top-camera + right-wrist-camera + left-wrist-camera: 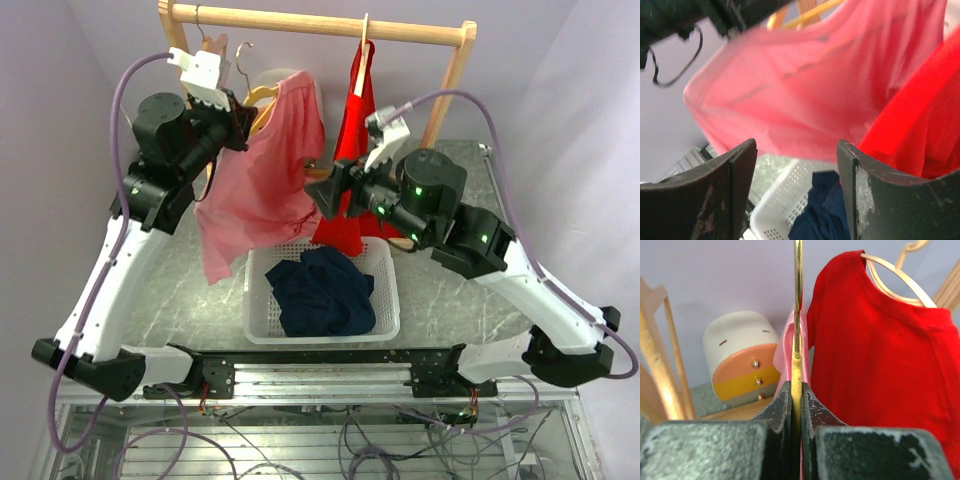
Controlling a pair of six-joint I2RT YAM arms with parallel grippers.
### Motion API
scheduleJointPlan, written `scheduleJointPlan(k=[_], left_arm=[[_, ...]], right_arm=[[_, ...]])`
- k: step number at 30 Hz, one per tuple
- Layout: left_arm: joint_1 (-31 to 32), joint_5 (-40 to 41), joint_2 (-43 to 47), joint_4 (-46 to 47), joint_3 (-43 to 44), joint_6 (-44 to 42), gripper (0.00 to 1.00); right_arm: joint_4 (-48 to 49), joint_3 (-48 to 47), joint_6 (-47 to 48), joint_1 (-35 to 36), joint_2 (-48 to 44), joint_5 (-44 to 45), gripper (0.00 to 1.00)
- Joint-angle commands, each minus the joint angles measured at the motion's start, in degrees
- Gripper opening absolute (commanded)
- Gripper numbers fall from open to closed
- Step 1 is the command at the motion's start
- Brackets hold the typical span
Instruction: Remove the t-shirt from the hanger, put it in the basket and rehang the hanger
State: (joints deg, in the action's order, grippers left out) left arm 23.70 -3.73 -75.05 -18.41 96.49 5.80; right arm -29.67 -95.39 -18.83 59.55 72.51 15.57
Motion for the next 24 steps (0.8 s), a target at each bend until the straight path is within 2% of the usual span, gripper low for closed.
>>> scheduleJointPlan(k=[1,6,12,24], left_arm=[[0.72,-0.41,7.44,-2.72,-0.07,1.1,0.07],[0.73,0.18,12.3,-6.16,-0.6,2.53,0.07],[0.73,-0.69,15.58,-6.82,-2.88,4.21,0.07],[0.73,1.79,17.89,-4.77,-9.13,3.24,0.07]], right_arm=[[1.35,-10.24,5.28,0.11,6.64,-1.35,0.67],[3.88,-17.45,7.37,0.04,15.06,3.4,0.73],[7.41,-21.9,7.51,-0.45,21.21,6.11,0.7],[11.66,-20.05,4.98,-0.92,22.5,4.02,0.69]])
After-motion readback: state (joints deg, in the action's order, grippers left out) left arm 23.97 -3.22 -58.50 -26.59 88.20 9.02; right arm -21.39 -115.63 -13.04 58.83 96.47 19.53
